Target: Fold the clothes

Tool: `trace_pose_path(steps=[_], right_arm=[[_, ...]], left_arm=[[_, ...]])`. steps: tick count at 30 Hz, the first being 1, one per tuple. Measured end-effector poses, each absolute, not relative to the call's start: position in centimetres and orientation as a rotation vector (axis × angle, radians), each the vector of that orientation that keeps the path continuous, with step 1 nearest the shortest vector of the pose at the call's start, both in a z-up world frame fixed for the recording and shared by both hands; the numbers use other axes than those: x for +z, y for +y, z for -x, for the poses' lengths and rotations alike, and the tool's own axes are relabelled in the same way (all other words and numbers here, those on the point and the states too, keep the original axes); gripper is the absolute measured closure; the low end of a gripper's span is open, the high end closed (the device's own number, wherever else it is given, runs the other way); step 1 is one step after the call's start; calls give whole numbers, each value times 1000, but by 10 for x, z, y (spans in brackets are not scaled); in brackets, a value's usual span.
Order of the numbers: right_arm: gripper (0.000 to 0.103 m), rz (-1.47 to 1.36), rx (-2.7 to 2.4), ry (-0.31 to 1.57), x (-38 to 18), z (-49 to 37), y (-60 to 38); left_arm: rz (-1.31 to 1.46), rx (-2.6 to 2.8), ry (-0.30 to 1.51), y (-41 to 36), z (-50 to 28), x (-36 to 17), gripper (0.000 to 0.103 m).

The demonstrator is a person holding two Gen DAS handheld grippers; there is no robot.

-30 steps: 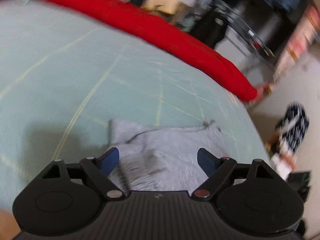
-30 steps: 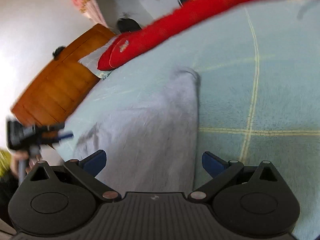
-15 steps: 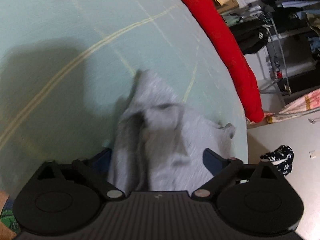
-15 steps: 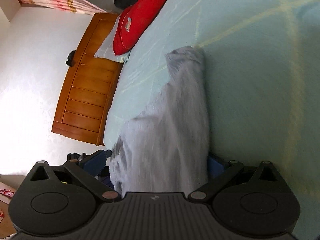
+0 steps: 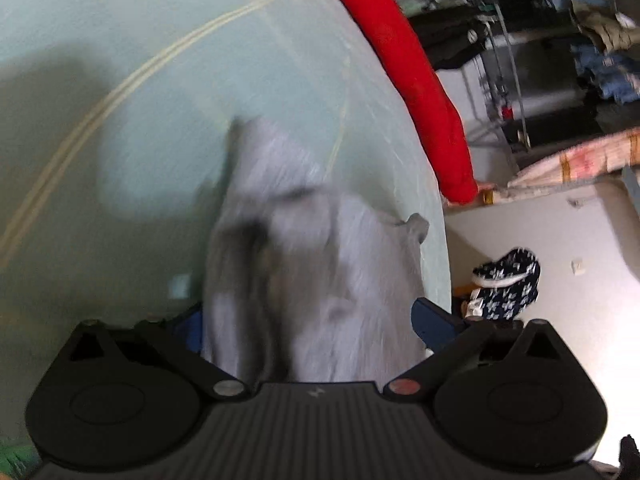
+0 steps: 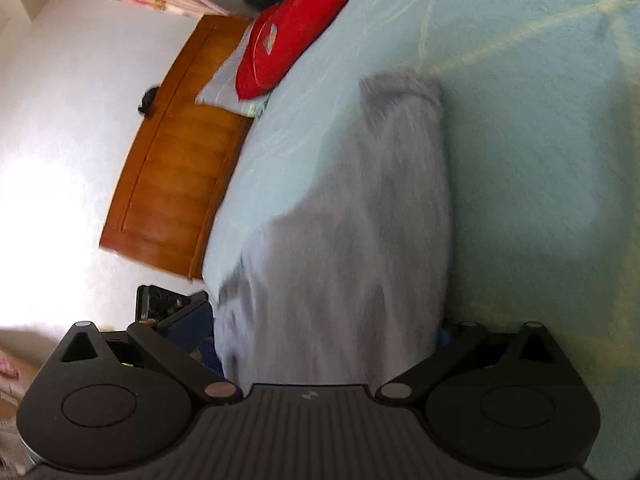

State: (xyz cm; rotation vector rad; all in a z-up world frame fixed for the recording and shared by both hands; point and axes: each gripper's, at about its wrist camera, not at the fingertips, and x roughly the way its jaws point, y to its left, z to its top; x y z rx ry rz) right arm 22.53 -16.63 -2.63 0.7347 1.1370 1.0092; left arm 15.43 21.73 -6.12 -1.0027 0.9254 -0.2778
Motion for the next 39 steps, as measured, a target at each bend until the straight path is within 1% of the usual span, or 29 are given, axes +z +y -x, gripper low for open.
trace_pose_path(steps=[4, 8, 11, 14, 17, 19, 20, 21, 22, 23, 24, 26, 27, 29, 30, 31, 36, 39], right_arm=[[0, -700, 996, 1138, -28, -242, -141], [0, -708, 998, 1143, -29, -228, -145], [0, -754, 1017, 1103, -35, -214, -159], [0, -827, 982, 1124, -40, -232, -154], [0, -820, 985, 1154, -40, -244, -145], [0, -791, 1003, 1165, -37, -242, -144], [0, -776, 1022, 1155, -37, -237, -146], [1, -760, 1040, 1145, -37, -232, -149], [6, -747, 1046, 1124, -38, -226, -153], [8, -738, 1043, 1111, -39, -225, -155], [11, -737, 1032, 1108, -40, -225, -155], [15, -732, 998, 1123, -40, -228, -153], [20, -708, 982, 1134, -38, -228, -150], [30, -643, 950, 1145, -32, -226, -146], [40, -603, 933, 1146, -28, -225, -144], [44, -567, 912, 1146, -24, -223, -141], [45, -511, 936, 1125, -4, -217, -130], [35, -474, 912, 1172, -9, -219, -123]], left_arm=[[994, -312, 901, 214, -153, -63, 4], [1017, -325, 838, 214, -126, -70, 13], [1036, -329, 803, 215, -124, -75, 14], [1056, -344, 807, 221, -153, -76, 13], [1033, -348, 815, 219, -161, -74, 14], [1034, -364, 814, 216, -155, -74, 18], [1035, -351, 811, 217, -148, -76, 27], [1035, -333, 806, 219, -142, -77, 38], [1047, -312, 799, 221, -135, -80, 43], [1068, -291, 797, 223, -134, -84, 53], [1074, -281, 799, 223, -134, -84, 55], [1075, -267, 804, 221, -134, -83, 56], [1061, -263, 811, 218, -136, -80, 56], [1033, -259, 824, 214, -139, -73, 57], [1025, -259, 825, 213, -139, -69, 58], [1017, -260, 827, 212, -139, -66, 58], [997, -314, 800, 209, -141, -49, 60], [995, -299, 837, 213, -140, -58, 60]])
